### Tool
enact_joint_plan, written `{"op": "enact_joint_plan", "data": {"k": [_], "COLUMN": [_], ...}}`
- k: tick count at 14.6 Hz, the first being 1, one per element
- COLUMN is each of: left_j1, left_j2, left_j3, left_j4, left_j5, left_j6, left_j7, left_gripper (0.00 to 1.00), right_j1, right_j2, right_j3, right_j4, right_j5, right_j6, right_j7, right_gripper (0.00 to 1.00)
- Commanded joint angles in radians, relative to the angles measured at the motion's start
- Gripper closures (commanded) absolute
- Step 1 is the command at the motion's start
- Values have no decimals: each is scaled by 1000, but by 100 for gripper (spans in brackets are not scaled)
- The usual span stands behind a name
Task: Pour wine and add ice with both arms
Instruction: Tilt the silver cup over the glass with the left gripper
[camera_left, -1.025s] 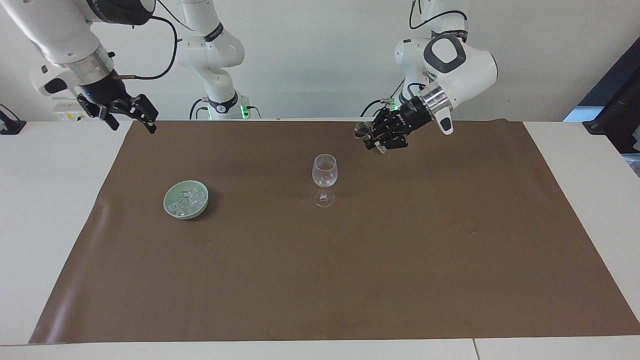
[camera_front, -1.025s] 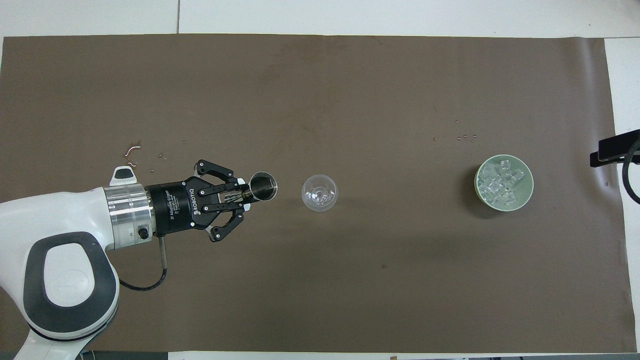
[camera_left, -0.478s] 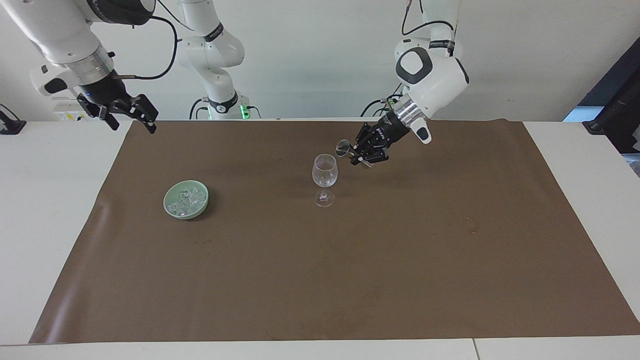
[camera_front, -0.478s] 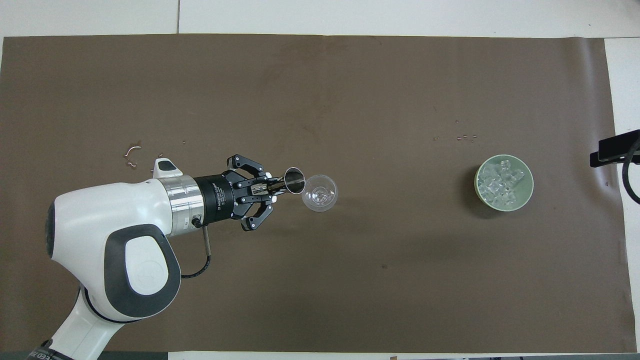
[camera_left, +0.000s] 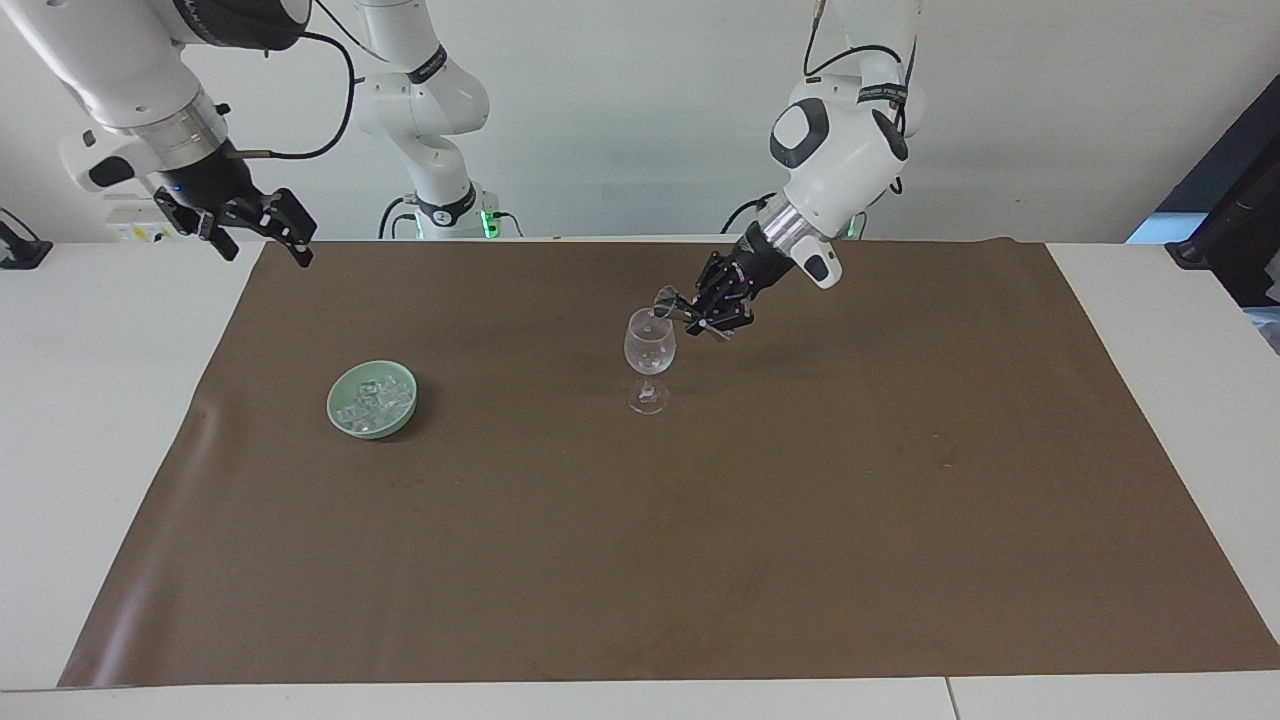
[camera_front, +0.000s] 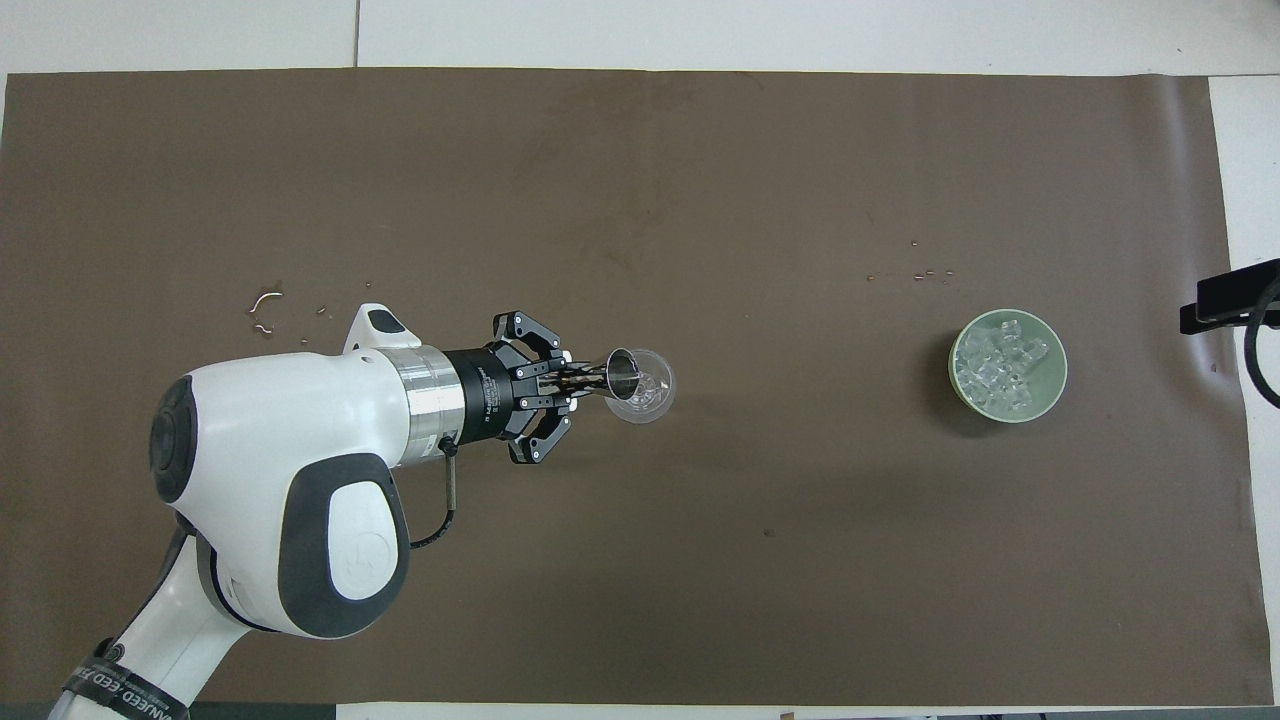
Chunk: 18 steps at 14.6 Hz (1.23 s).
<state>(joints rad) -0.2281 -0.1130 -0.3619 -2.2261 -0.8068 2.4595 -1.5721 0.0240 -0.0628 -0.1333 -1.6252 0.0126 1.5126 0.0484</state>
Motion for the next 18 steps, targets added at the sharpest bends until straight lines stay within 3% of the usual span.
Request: {"op": "enact_joint_plan", "data": {"k": [1, 14, 18], "left_j1": [-26, -94, -105], "left_j2": [7, 35, 35], "left_j3": [6, 4, 4], "left_j4": [9, 94, 102], "left_j5": [122, 665, 757], "left_j6": [7, -79, -83], "left_j7": [-68, -335, -367], "left_gripper": [100, 100, 100], "right_j1": [-3, -1, -3], "right_j2": [-6, -8, -6], "right_j3": [0, 0, 0], "right_j4": [-7, -9, -9], "right_j5": [0, 0, 0], "right_j6": [-3, -3, -3], "right_j7": [-22, -22, -22], "right_gripper": [0, 0, 0]}}
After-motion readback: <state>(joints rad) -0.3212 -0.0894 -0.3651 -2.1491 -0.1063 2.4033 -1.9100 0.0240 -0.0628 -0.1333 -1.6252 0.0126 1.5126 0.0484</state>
